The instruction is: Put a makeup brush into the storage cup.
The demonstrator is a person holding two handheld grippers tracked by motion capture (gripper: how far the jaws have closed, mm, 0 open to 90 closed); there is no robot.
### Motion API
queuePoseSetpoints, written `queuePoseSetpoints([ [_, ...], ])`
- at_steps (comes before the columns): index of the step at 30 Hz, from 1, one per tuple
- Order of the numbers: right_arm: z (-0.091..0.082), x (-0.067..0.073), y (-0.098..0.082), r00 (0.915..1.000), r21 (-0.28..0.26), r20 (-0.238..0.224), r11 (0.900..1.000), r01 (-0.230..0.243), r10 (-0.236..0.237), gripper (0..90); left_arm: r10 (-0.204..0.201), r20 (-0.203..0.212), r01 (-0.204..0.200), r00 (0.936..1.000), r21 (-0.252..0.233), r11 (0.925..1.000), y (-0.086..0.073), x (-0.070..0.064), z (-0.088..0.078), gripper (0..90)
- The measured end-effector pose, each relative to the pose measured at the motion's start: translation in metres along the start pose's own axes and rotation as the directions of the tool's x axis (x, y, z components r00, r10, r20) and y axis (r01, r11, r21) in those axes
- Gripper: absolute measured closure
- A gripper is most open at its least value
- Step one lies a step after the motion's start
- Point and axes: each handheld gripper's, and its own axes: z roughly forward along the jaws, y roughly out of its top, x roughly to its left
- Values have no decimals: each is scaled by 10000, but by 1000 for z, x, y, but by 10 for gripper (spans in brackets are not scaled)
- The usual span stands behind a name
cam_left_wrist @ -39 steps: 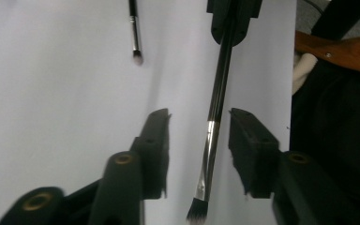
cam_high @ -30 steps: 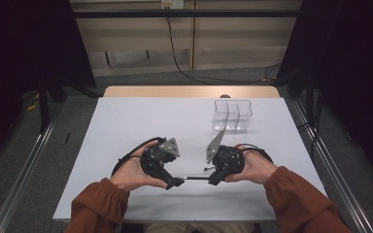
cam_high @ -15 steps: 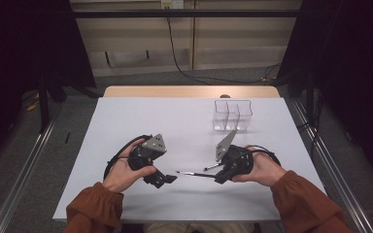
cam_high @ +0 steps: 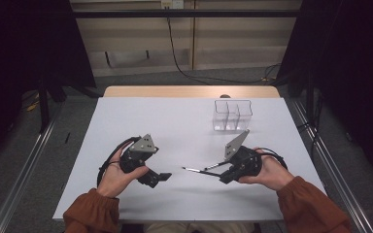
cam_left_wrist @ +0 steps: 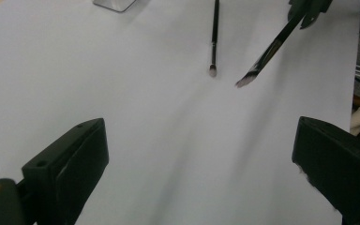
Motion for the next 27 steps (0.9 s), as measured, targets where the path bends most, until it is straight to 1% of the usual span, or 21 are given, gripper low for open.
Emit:
queuePoseSetpoints([
  [1, -1, 1, -2, 10000, -104, -1, 9999, -49, 49, 840, 24, -40, -24, 10000, -19, 10000, 0, -1, 0, 40],
  [3, -1, 3, -5, 9999, -246, 128, 9997, -4, 7, 840, 62, -152, -64, 9999, -83, 9999, -1, -3, -2, 39],
  [5, -2, 4, -7, 9999, -394, 121, 9992, -93, 98, 840, -88, -106, 86, 9999, -244, 9997, -2, -4, -3, 40],
  [7, -2, 5, -8, 9998, -476, 168, 9988, -128, 136, 840, -79, -124, 77, 9999, -227, 9997, -5, -3, -4, 40],
  [8, -1, 5, -9, 9997, -540, 160, 9984, -149, 158, 840, -199, -93, 196, 9998, -263, 9995, -7, -3, -4, 44],
  [9, 0, 5, -10, 9997, -635, 169, 9978, -189, 200, 840, -197, -29, 197, 9998, -282, 9994, -8, -3, -3, 48],
  [10, 0, 4, -11, 9996, -699, 135, 9972, -256, 266, 840, -245, -38, 244, 9997, -260, 9994, -9, -3, -3, 47],
  [13, 2, 4, -13, 9992, -937, 155, 9950, -348, 364, 840, -413, -78, 409, 9991, -442, 9982, -12, -3, -4, 41],
  [14, 2, 4, -13, 9992, -1000, 169, 9943, -357, 376, 840, -393, -98, 388, 9992, -458, 9982, -13, -3, -5, 41],
  [17, 1, 5, -13, 9988, -1222, 232, 9917, -402, 433, 840, -529, -129, 520, 9985, -579, 9970, -16, -3, -6, 41],
  [18, 2, 5, -13, 9985, -1293, 262, 9906, -453, 491, 840, -507, -16, 506, 9987, -548, 9972, -17, -3, -7, 41],
  [20, 3, 6, -15, 9977, -1382, 360, 9890, -525, 579, 840, -597, -62, 591, 9982, -644, 9962, -19, -3, -6, 42],
  [21, 4, 6, -16, 9973, -1496, 356, 9871, -575, 635, 840, -662, -71, 656, 9978, -710, 9953, -20, -3, -6, 42],
  [22, 4, 6, -17, 9967, -1614, 397, 9848, -635, 708, 840, -625, -98, 617, 9980, -662, 9959, -20, -2, -6, 41],
  [23, 4, 6, -18, 9959, -1770, 408, 9816, -719, 803, 840, -679, -117, 669, 9976, -695, 9953, -21, -2, -6, 42],
  [24, 5, 6, -20, 9950, -1934, 396, 9777, -821, 914, 840, -730, -92, 721, 9973, -759, 9945, -21, -2, -6, 42],
  [27, 6, 5, -24, 9924, -2446, 378, 9640, -1041, 1168, 840, -829, -234, 805, 9963, -888, 9928, -23, -1, -6, 41],
])
